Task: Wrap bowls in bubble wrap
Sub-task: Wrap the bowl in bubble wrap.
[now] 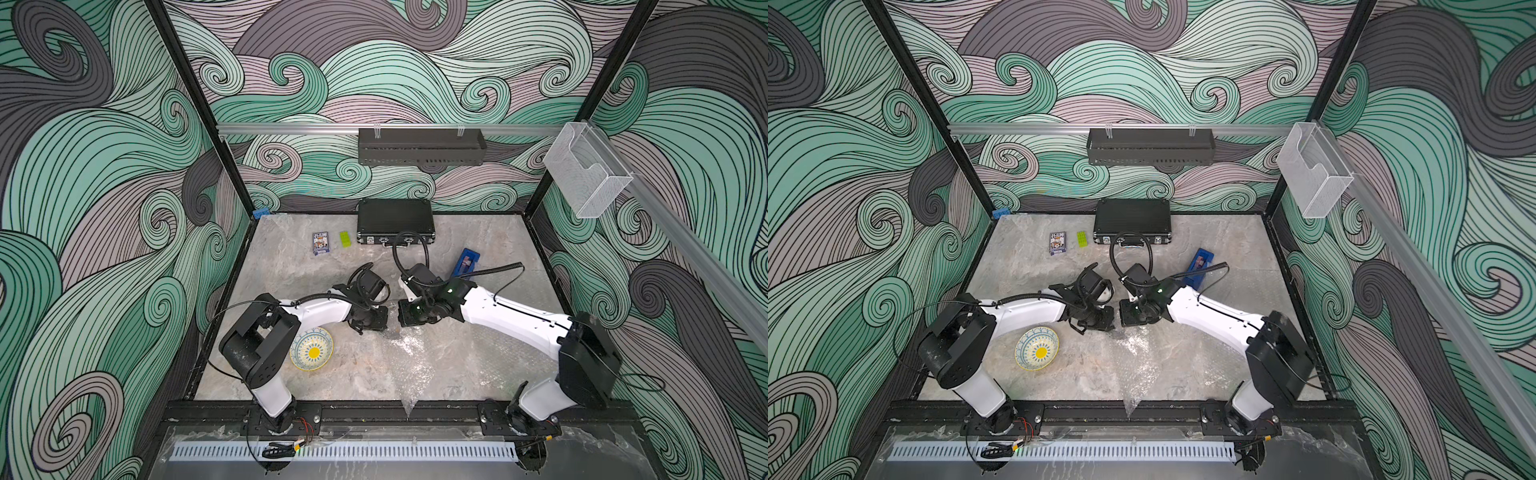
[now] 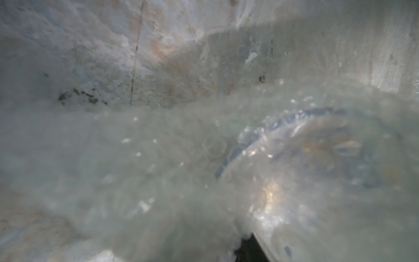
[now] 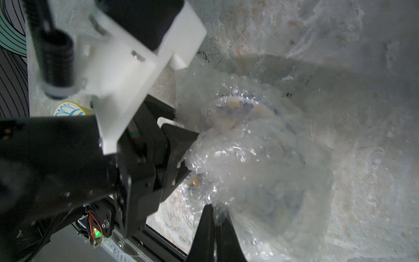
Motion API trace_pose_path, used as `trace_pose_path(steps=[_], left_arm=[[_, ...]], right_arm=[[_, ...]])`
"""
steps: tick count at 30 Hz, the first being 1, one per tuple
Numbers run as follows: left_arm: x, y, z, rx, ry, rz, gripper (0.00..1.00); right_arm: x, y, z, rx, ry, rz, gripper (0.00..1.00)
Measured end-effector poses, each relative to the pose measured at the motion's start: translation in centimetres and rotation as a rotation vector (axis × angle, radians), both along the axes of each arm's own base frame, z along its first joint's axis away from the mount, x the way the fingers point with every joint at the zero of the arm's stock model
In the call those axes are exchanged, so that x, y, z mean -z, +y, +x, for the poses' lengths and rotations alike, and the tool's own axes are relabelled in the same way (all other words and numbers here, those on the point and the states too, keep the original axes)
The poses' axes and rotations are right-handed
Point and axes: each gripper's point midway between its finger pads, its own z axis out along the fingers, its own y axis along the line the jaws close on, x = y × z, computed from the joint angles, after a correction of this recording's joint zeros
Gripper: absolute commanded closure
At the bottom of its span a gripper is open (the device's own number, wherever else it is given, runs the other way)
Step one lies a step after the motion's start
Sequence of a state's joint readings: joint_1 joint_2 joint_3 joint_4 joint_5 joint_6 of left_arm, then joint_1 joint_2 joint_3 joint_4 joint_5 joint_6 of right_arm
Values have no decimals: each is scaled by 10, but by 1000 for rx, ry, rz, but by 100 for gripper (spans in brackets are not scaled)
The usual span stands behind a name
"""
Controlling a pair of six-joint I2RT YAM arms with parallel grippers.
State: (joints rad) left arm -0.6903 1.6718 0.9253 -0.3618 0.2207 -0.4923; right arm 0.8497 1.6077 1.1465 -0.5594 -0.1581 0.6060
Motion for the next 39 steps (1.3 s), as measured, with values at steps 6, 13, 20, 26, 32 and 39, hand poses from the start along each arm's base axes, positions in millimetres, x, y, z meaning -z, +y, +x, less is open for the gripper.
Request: trace_pose_path(steps=[6, 13, 20, 26, 32, 39], left_arm=[[0, 0, -2, 6, -5, -3, 68], [-5, 3, -10, 14, -25, -16, 55], [-24, 4, -19, 20, -50, -76, 31], [-36, -5, -21, 40, -55, -136, 29], [-18, -7, -25, 49, -3, -120, 30], [-6, -9, -24, 54, 24, -105, 47]], right_arm=[[39, 9, 7, 6, 54, -50, 95], [62, 13, 8, 24, 97, -21, 95], [64, 14, 8, 24, 111, 26, 94], [64, 14, 7, 33, 131, 57, 94], [63, 15, 7, 37, 142, 73, 94], [63, 16, 6, 35, 146, 88, 93]])
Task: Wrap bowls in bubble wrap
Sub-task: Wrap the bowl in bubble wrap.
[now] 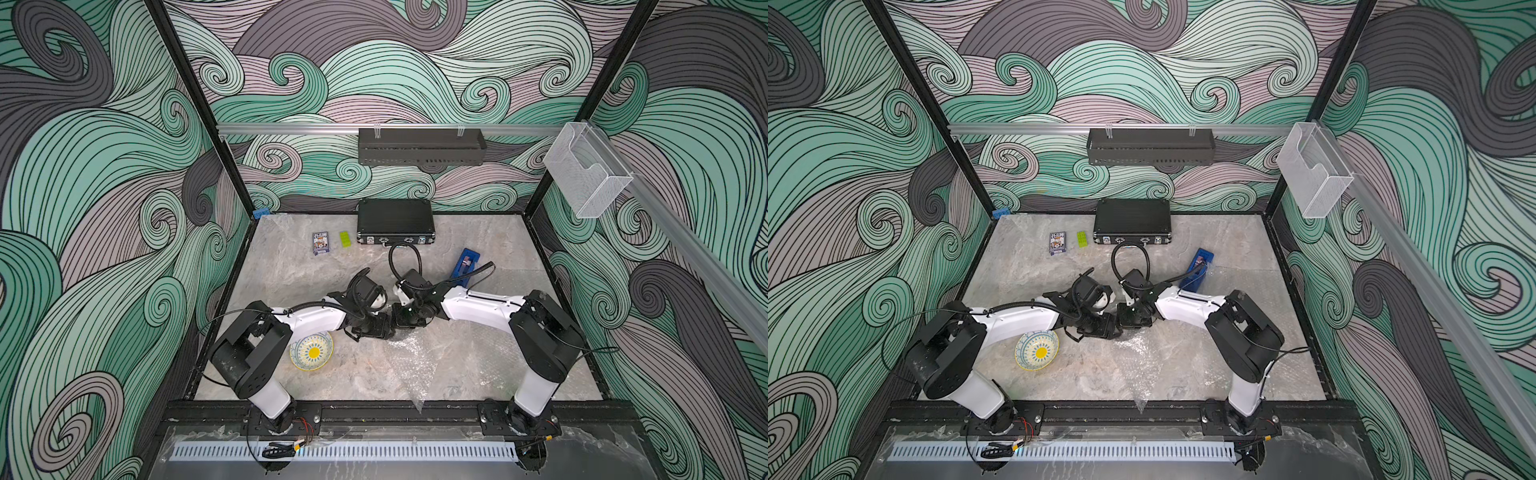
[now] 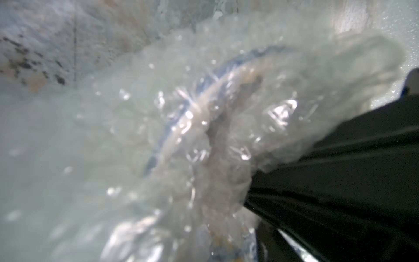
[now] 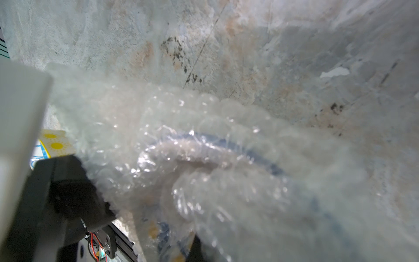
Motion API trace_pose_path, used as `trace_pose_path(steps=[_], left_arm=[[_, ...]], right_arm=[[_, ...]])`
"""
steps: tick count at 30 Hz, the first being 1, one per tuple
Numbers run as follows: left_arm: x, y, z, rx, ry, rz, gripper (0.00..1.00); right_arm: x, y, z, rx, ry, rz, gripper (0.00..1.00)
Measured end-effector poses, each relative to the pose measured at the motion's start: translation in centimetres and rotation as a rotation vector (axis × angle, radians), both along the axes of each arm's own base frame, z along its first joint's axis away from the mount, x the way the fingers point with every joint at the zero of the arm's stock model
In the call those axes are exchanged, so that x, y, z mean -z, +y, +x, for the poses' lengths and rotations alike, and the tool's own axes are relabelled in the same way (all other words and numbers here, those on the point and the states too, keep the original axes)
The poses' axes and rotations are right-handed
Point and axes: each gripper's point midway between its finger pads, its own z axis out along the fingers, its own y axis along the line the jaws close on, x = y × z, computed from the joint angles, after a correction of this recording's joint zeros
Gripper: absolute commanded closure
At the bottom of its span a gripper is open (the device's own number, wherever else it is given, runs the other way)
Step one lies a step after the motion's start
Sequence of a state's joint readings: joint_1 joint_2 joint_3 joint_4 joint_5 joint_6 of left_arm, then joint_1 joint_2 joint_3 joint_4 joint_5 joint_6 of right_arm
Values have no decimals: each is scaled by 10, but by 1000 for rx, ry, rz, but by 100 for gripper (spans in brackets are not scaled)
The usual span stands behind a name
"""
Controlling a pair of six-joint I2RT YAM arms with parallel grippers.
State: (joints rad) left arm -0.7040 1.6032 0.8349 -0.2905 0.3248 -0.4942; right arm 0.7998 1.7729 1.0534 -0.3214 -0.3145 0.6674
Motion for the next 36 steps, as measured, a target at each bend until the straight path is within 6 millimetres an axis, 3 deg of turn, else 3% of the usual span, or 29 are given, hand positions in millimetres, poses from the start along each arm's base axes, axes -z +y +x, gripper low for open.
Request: trace_pose_path(steps=[8, 16, 21, 27, 34, 36], left_arm=[[4, 1, 1, 7, -6, 18, 52], [5, 0, 5, 5, -15, 31, 52], [5, 1, 5, 4, -16, 34, 52], [5, 1, 5, 5, -15, 36, 53], [5, 1, 5, 5, -16, 35, 54], [5, 1, 5, 4, -16, 35, 54]], right_arm=[[-12, -9, -5, 5, -16, 25, 80], [-58, -32, -11, -9, -83, 97, 57], [-73, -58, -37, -86, -168, 127, 51], [-67, -90, -72, -116, -244, 156, 52], [-91, -86, -56, -103, -346, 177, 35], [-96, -84, -48, -99, -359, 159, 26]])
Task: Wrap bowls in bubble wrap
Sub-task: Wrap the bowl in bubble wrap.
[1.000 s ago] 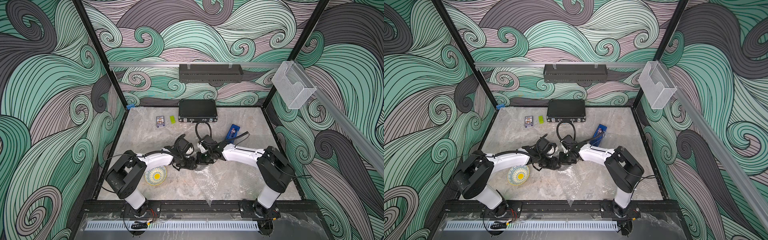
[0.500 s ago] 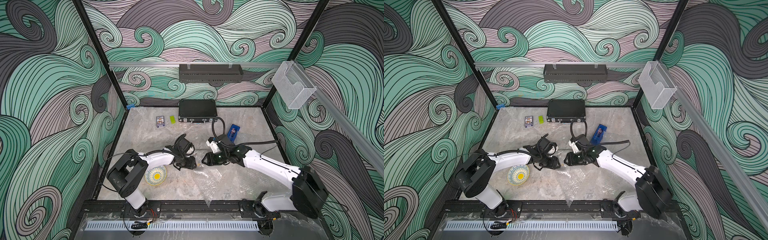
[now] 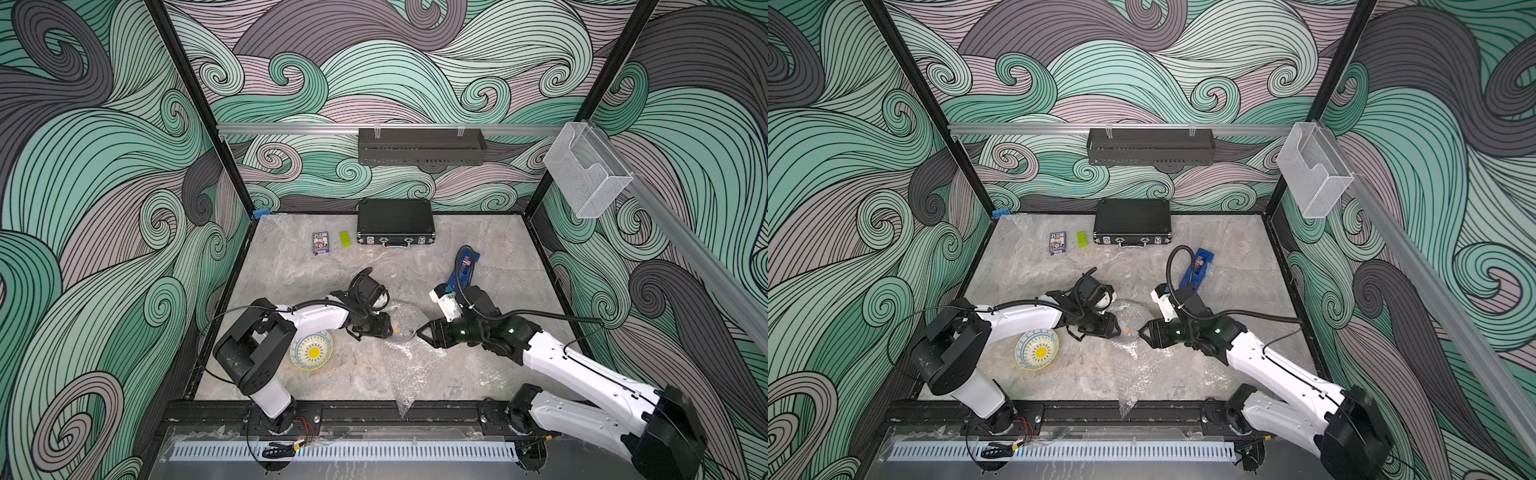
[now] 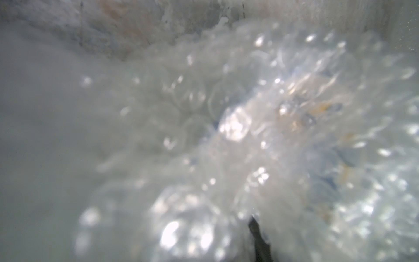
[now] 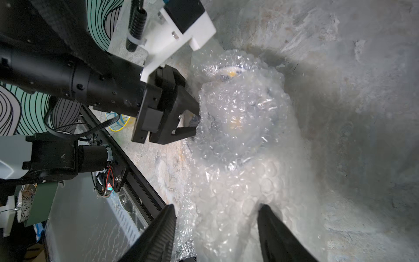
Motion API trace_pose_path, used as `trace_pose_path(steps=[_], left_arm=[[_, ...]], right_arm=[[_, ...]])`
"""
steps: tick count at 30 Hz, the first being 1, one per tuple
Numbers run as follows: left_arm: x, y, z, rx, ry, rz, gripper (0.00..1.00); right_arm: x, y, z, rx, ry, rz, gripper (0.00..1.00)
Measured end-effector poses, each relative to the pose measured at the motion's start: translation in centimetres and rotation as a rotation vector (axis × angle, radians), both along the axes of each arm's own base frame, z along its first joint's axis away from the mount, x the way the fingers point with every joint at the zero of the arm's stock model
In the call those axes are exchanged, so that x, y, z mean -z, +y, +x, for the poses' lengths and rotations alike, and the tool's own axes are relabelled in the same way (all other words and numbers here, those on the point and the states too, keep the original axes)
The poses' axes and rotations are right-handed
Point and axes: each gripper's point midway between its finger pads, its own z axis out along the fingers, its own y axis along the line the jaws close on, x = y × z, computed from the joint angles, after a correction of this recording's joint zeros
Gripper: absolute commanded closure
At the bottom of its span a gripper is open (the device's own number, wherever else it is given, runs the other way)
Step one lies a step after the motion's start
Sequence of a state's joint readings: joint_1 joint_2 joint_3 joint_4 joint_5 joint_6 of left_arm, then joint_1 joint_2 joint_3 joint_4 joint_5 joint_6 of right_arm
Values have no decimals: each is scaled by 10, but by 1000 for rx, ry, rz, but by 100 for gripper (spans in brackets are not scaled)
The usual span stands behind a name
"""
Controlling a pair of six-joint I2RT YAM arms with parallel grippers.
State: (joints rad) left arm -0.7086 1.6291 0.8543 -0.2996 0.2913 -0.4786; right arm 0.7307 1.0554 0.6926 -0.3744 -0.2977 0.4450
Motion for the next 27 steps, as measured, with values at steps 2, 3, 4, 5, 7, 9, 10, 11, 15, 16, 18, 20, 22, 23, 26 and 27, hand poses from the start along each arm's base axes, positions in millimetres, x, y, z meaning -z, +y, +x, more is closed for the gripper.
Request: trace_pose_path(steps=[2, 3, 4, 5, 7, 9, 10, 11, 15, 16, 18, 20, 22, 23, 26, 27], left_arm=[[0, 0, 0, 0, 0, 0, 55], [0, 0, 0, 0, 0, 0, 55], [0, 0, 0, 0, 0, 0, 55], [0, 0, 0, 0, 0, 0, 55], [0, 0, 0, 0, 0, 0, 55], [0, 0, 0, 1, 0, 0, 56], [0, 0, 0, 1, -1, 0, 56], [0, 0, 0, 1, 0, 0, 56], [0, -1, 1, 1, -1, 0, 56], [0, -1, 1, 2, -1, 0, 56], [0, -1, 2, 4, -1, 1, 57], [0, -2, 2, 5, -1, 2, 57], [0, -2, 2, 7, -1, 3, 57], [0, -2, 2, 7, -1, 2, 57], [0, -2, 2, 8, -1, 3, 57], [0, -2, 2, 10, -1, 4, 57]], right_arm=[[-3, -3, 8, 30, -22, -29, 16], [-3, -7, 11, 49, -32, -46, 11], [-3, -12, 14, 73, -42, -65, 9], [-2, -17, 15, 90, -48, -78, 8], [-1, -28, 17, 127, -67, -94, 5], [1, -37, 16, 148, -81, -98, 9], [3, -41, 15, 159, -87, -103, 13], [6, -45, 15, 169, -88, -112, 17], [18, -56, 13, 199, -61, -145, 19], [18, -57, 13, 200, -60, -143, 17], [13, -55, 10, 184, -70, -111, 9], [2, -52, 3, 149, -99, -54, 6], [-9, -49, -5, 120, -139, 12, 2], [-14, -49, -9, 109, -161, 42, 2], [-19, -51, -17, 95, -188, 81, 5], [-17, -52, -18, 96, -184, 82, 6]])
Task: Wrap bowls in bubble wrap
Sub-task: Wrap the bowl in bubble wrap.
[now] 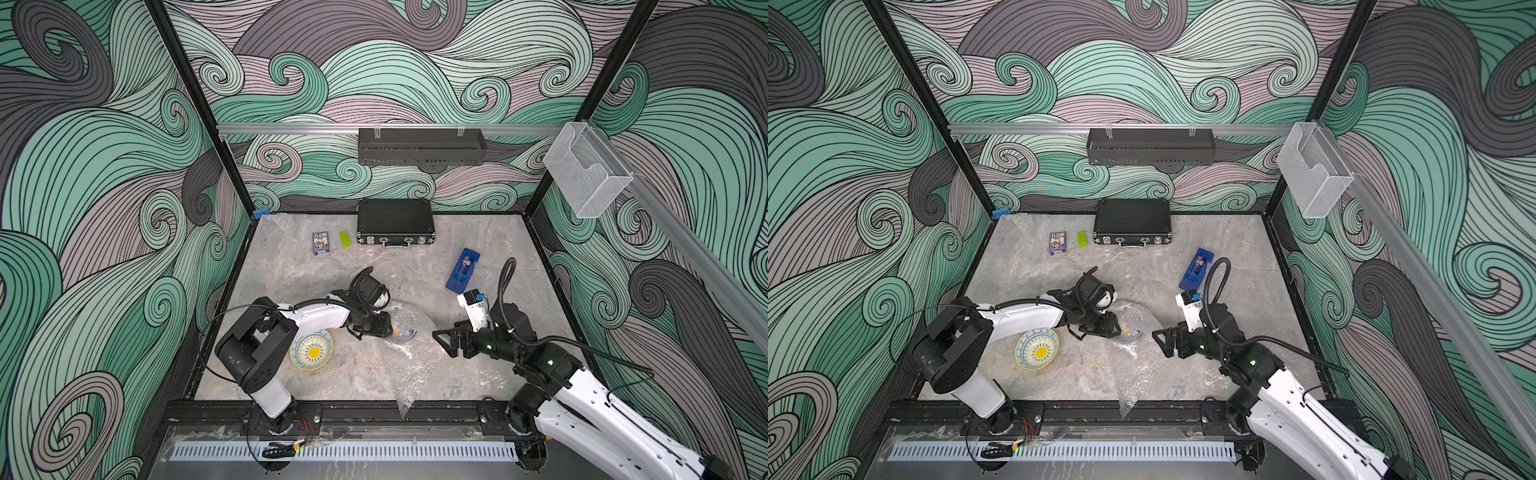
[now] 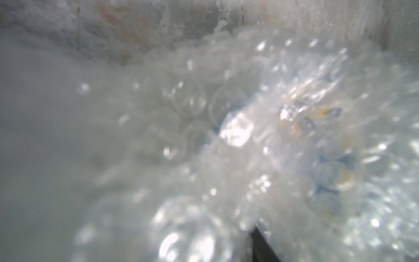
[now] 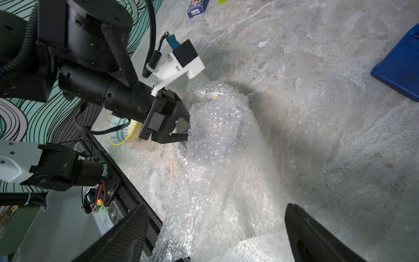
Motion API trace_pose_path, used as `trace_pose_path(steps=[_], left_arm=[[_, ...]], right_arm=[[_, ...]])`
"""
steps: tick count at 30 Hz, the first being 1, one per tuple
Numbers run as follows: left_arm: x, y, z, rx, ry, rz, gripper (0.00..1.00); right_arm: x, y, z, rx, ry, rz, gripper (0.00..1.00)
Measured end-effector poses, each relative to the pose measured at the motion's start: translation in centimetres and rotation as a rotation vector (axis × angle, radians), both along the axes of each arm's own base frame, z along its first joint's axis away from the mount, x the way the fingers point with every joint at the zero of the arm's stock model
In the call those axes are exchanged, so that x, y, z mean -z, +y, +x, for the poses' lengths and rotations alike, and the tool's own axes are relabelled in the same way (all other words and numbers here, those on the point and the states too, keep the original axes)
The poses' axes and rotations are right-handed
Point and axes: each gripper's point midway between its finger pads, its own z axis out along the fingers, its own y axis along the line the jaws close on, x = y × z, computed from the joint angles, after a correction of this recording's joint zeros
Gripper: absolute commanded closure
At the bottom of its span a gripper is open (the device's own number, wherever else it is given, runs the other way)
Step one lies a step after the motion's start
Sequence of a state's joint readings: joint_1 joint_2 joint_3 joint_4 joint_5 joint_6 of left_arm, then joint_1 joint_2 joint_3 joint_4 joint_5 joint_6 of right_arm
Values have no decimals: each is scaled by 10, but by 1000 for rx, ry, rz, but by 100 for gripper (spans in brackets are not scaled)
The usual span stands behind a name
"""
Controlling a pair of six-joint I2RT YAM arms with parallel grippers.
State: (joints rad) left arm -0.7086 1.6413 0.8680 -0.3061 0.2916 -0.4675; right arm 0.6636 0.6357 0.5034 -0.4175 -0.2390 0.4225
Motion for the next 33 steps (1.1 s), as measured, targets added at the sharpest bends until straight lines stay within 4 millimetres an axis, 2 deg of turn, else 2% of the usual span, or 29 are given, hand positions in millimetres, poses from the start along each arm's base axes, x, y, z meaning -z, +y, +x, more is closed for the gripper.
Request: trace_pose_path(steps=[8, 13, 18, 24, 30, 33], left_arm=[[0, 0, -1, 7, 0, 4, 57], [0, 1, -1, 8, 1, 5, 57], [0, 1, -1, 11, 0, 6, 57], [0, 1, -1, 11, 0, 6, 58], [0, 1, -1, 11, 1, 7, 59], [-1, 0, -1, 12, 1, 7, 59]], right_arm=[[47, -5, -14, -12, 101, -43, 7], [46, -3, -14, -23, 72, -16, 7], [53, -10, -2, 32, 49, -68, 14], [62, -11, 12, 65, 33, -116, 30], [47, -5, 28, 75, -61, -93, 71], [41, -2, 33, 72, -88, -80, 78]])
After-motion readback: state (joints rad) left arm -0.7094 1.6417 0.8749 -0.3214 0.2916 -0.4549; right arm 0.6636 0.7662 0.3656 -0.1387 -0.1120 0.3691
